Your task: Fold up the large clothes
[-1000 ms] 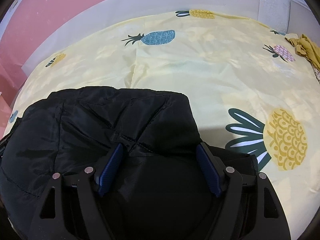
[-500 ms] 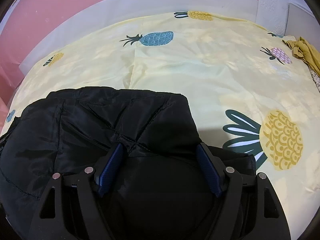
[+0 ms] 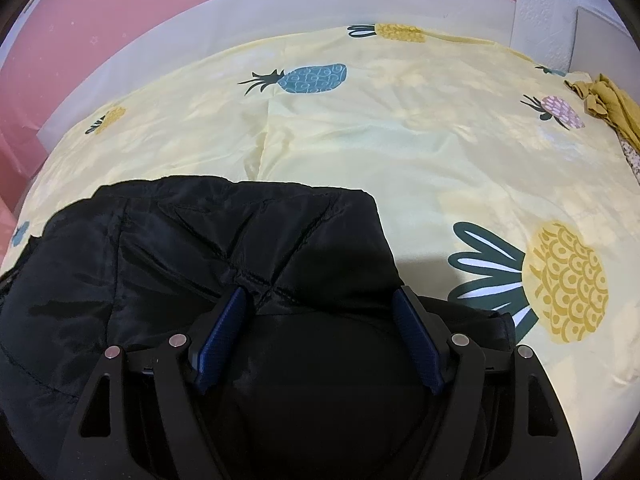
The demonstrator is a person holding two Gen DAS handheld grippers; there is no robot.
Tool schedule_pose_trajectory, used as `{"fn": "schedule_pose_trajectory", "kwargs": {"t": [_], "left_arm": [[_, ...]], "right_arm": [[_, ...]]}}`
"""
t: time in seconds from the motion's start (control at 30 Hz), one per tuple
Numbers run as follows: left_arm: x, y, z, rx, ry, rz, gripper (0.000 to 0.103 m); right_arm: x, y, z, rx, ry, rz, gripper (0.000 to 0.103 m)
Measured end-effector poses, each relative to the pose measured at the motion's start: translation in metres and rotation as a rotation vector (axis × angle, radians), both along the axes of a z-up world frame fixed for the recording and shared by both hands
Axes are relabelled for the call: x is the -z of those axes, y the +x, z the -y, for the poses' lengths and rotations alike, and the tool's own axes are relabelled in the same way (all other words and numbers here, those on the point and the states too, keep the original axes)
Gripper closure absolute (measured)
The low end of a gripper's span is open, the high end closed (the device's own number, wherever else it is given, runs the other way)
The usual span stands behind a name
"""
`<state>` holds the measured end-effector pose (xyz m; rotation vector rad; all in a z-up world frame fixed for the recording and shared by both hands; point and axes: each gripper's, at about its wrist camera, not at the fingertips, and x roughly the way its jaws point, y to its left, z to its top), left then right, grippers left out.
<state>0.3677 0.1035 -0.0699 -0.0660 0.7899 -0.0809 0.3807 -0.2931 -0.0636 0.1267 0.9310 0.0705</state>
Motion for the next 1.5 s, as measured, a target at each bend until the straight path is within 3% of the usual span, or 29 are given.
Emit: {"fn": "schedule_pose_trajectory", "kwargs": {"t": [0.33,0.5,0.57,0.8,0.87,0.97,1.03,1.17,1.33,1.5], "left_arm": [[-0.004,0.003,0.002,0.006,0.010,-0.020,0.025],[-0.021,-0.005,0.006,0.007,0.038,-0.024,0.026],[-0.034,-0.012,0.005,0.010,0.013,-0.015,0.026],[-0.089,-0.094,0.007,0.086,-0.119,0.158,0.026],[-0.084,-0.120,0.010,0.106,-0.122,0.181,0.026],[-0.057,-0.135,0.009,0.083,-0.088,0.138,0.026],[-0.038,-0.130,0.006,0.060,-0.072,0.088,0.026],[-0.020,-0.118,-0.004,0.019,-0.135,0.051,0.026],[-0.012,-0.108,0.014,0.019,-0.024,0.025,0.025],[-0.003,-0.098,0.015,0.021,-0.022,-0.016,0.024]], "right_arm": [[-0.046,-0.039,0.008,0.035,0.053,0.079,0.028],[-0.065,-0.078,0.004,0.011,0.053,0.142,0.028],[-0.073,-0.092,-0.001,-0.009,0.063,0.170,0.028],[-0.087,-0.129,-0.036,-0.119,0.062,0.236,0.028],[-0.083,-0.136,-0.043,-0.134,0.064,0.240,0.028],[-0.071,-0.139,-0.050,-0.132,0.028,0.230,0.028],[-0.060,-0.136,-0.051,-0.130,0.007,0.207,0.028],[-0.041,-0.122,-0.049,-0.118,-0.027,0.145,0.028],[-0.025,-0.107,-0.050,-0.134,-0.048,0.089,0.028],[-0.016,-0.101,-0.052,-0.133,-0.055,0.049,0.027]]}}
